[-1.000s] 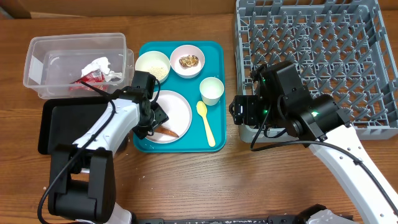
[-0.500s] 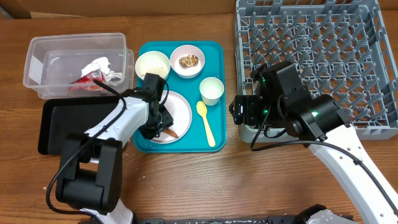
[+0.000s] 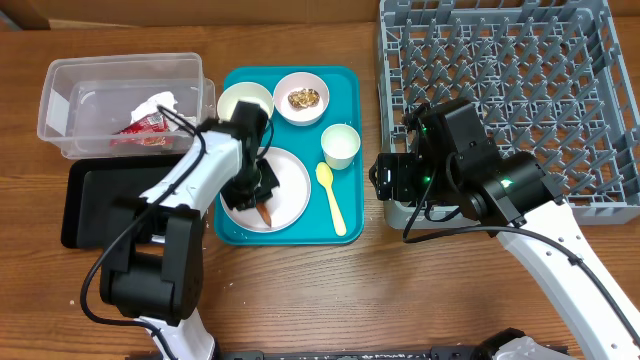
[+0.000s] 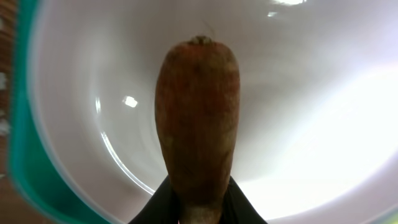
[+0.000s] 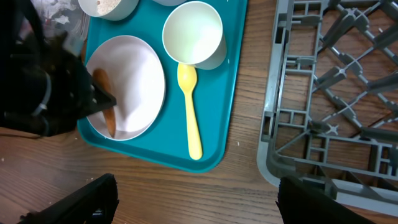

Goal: Sort waste into correct bins and load items into the dishwasher
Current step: 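Place the carrot onto the black tray and open the left gripper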

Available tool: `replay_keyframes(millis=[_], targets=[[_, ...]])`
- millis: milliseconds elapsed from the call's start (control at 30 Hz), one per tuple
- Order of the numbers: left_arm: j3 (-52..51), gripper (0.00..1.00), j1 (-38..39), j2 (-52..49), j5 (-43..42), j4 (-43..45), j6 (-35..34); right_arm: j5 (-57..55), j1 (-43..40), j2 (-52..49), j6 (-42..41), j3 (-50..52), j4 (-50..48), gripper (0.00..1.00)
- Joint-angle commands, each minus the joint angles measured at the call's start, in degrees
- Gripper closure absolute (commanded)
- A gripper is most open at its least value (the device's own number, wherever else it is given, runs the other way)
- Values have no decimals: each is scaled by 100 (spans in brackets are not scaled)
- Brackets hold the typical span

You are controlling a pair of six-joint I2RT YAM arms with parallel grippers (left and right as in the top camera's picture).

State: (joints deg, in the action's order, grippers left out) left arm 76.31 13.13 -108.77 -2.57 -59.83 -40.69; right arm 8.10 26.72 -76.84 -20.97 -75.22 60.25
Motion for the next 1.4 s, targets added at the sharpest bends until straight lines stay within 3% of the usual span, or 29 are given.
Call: replay_keyframes(millis=[0,233,467,633,767,1000,1100,1167,1200,1367], targets=[[1178,89,9,46,321,-651,387,-52,22,31,11,-151,-11,15],[3285,89,-549,68,1086,-2605,385,-52,22,31,11,-151,-7,15],[3390,89,-2068,166,1086,-3180,387,-55,22,31,13,-151,-9,15],[2621,88,-3005,157,994,-2924,428,-57,22,31,13,-151,-9,14],[1565,88,-3209,157,907,-2299,426,-59,22,31,17,-129,103,12],[83,80,-3368,157,957,-887,-457,-55,22,31,13,-129,92,12],[13,72,-3379,157,960,-699,-461,-55,22,31,13,-129,96,12],[20,33,-3381,160,933,-673,-457,-55,22,31,11,-129,96,12],[31,23,-3383,160,870,-675,-400,-55,22,31,11,-129,94,12],[203,23,-3383,164,737,-754,-35,-55,22,31,11,-129,94,12]])
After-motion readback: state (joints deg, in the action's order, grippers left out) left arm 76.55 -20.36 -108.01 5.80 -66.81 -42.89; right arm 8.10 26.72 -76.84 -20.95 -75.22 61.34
